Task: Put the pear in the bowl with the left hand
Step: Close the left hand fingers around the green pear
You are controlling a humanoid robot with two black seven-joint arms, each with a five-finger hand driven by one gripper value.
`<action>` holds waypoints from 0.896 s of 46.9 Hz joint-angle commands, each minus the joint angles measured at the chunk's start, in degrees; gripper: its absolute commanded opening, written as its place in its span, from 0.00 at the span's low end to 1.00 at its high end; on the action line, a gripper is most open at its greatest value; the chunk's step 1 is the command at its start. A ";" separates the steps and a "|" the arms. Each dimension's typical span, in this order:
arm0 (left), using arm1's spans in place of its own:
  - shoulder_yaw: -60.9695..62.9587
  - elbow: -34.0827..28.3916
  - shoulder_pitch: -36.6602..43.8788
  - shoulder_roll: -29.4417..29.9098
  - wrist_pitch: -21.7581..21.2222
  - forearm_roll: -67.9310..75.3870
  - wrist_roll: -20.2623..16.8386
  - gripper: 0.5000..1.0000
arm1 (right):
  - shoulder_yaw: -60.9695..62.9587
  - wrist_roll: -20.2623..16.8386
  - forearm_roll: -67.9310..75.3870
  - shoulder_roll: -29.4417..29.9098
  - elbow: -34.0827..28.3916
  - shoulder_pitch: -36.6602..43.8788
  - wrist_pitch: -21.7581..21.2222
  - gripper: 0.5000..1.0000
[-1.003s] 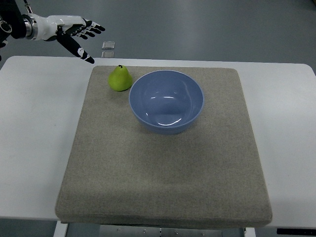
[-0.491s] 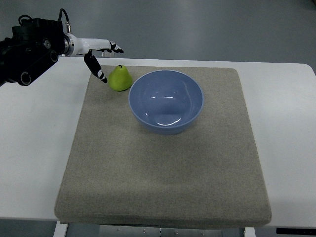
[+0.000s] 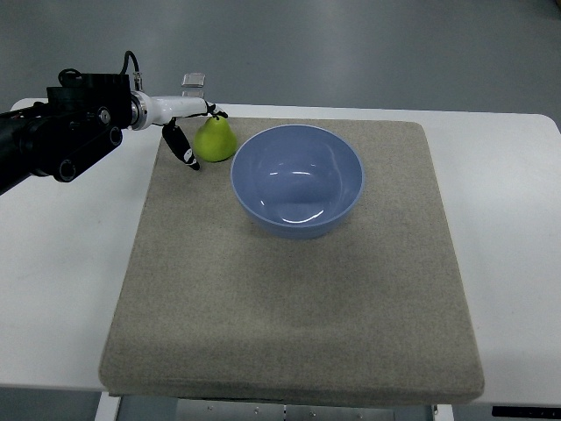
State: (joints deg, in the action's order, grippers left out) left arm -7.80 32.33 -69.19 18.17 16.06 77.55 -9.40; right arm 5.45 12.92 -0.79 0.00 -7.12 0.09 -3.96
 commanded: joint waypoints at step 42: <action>-0.29 0.01 3.19 -1.12 -5.60 -0.82 -0.09 0.00 | 0.00 0.00 -0.01 0.00 0.00 0.00 0.01 0.85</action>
State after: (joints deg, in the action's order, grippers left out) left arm -7.76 32.36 -66.01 17.07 10.49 76.73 -9.49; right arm 5.45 12.92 -0.79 0.00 -7.12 0.09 -3.96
